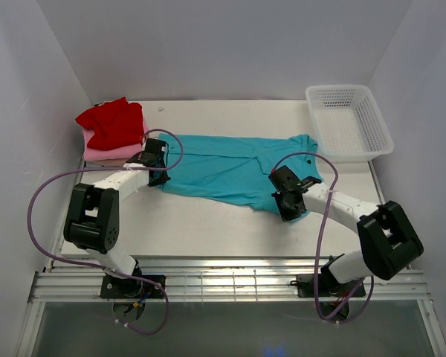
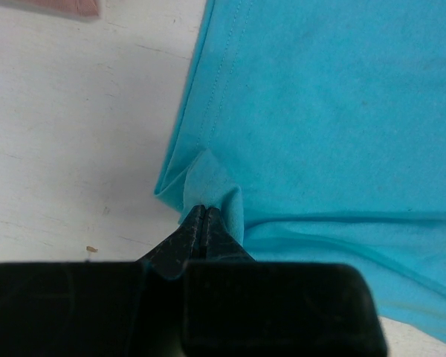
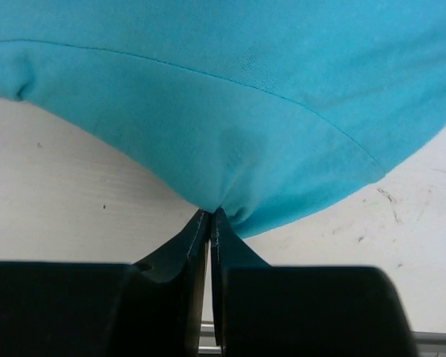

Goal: Fold and stack the t-shirts
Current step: Fold the tshirt

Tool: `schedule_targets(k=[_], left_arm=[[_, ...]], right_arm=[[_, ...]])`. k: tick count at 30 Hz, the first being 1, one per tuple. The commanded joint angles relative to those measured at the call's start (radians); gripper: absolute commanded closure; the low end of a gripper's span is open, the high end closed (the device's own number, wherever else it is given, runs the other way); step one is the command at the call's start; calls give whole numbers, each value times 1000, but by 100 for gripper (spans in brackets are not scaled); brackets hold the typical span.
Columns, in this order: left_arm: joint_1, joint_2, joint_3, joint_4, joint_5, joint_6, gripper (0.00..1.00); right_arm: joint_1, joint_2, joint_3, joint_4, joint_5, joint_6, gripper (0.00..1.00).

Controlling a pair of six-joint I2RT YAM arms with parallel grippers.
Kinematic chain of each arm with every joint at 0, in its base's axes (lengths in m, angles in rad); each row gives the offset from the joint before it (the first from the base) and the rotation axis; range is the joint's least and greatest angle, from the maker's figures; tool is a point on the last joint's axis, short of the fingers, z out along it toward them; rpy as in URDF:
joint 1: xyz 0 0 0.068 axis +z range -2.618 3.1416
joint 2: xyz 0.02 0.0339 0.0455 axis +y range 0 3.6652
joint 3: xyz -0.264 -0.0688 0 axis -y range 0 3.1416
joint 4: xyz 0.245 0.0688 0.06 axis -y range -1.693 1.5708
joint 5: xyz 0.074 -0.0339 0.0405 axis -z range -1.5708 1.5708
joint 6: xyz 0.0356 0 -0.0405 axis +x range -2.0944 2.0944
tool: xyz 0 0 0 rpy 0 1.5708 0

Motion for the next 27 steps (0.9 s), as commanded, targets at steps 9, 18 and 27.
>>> schedule_targets(k=[9, 18, 27], left_arm=[[4, -66, 20, 17, 21, 8, 100], [16, -58, 55, 8, 37, 18, 100], [58, 5, 125, -1, 99, 33, 100]], right_arm=[[6, -99, 249, -165, 133, 29, 92], [-118, 137, 470, -138, 74, -86, 92], [-296, 364, 675, -170, -86, -205, 92]])
